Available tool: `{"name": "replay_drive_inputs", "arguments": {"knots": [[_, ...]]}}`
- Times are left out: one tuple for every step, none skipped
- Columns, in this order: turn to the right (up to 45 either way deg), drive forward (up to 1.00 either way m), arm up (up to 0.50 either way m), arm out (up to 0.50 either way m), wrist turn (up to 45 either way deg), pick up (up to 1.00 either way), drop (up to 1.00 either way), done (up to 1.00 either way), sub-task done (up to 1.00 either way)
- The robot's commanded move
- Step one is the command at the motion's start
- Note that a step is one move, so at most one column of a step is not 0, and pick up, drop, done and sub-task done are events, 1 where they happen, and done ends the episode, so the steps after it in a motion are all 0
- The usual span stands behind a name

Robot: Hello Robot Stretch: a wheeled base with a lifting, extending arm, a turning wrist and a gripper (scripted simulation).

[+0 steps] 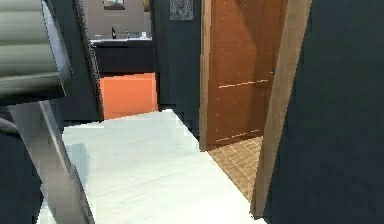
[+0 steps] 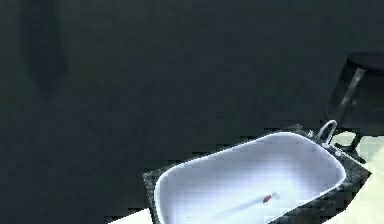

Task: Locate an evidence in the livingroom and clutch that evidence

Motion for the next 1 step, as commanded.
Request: {"name": "replay_drive_inputs", "arguments": {"knots": [[-3.0,0.00,0.00,0.00,0.0,0.00,0.00,0.00,0.00]]}}
